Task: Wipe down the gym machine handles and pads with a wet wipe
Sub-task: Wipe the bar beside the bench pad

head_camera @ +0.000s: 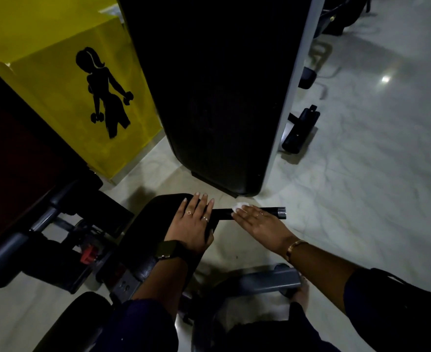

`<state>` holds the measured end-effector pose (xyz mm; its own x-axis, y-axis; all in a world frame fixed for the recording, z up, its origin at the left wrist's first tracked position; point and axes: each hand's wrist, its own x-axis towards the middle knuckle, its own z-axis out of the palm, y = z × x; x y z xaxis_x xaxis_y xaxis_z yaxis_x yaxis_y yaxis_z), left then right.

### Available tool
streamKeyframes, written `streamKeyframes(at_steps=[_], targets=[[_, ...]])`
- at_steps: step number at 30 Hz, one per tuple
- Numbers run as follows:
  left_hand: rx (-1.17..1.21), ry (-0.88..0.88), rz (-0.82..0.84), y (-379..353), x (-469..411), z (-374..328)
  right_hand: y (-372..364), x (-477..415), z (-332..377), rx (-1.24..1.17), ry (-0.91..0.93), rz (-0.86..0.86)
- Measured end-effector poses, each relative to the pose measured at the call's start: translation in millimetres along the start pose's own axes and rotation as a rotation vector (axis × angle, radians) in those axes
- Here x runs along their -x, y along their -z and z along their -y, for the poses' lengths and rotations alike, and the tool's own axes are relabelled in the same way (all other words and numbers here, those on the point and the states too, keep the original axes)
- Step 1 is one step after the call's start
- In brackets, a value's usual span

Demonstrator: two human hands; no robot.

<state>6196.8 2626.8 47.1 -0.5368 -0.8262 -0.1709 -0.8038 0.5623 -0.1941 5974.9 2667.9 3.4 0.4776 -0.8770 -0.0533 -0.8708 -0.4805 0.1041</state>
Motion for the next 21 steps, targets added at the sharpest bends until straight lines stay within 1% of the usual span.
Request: streamKeyframes(at_steps=[2, 5, 9, 10, 14, 17, 19, 21], targets=[[-0.002, -0.003, -0.005, 0.3, 0.0, 0.7, 2.3, 8.2, -3.4, -0.044, -0.081, -0.031], [-0.006, -0.014, -0.014, -0.3, 0.6, 1.4, 2.6, 14.8, -8.7, -0.121, -0.321, -0.068], [-0.002, -0.013, -0.02, -1.7, 0.3, 1.5, 16.5, 3.9, -7.6, -0.306, -0.602, -0.041], [0.001, -0.014, -0.022, -2.1, 0.5, 1.9, 21.3, -2.7, -6.5, -0.311, -0.652, -0.013], [0.002, -0.021, -0.008, -0.5, 0.2, 1.3, 36.1, -35.7, -3.1, -0.259, -0.708, 0.167], [0.019, -0.008, -0.008, -0.9, -0.8, 1.5, 37.9, -63.5, 0.4, -0.328, -0.729, 0.272], [0.025, -0.014, -0.01, -0.9, -1.2, 1.3, 36.0, -78.2, 5.6, -0.371, -0.693, 0.284], [0.017, -0.019, -0.012, -1.1, -0.8, 1.9, 31.3, -91.9, 16.4, -0.44, -0.637, 0.232]])
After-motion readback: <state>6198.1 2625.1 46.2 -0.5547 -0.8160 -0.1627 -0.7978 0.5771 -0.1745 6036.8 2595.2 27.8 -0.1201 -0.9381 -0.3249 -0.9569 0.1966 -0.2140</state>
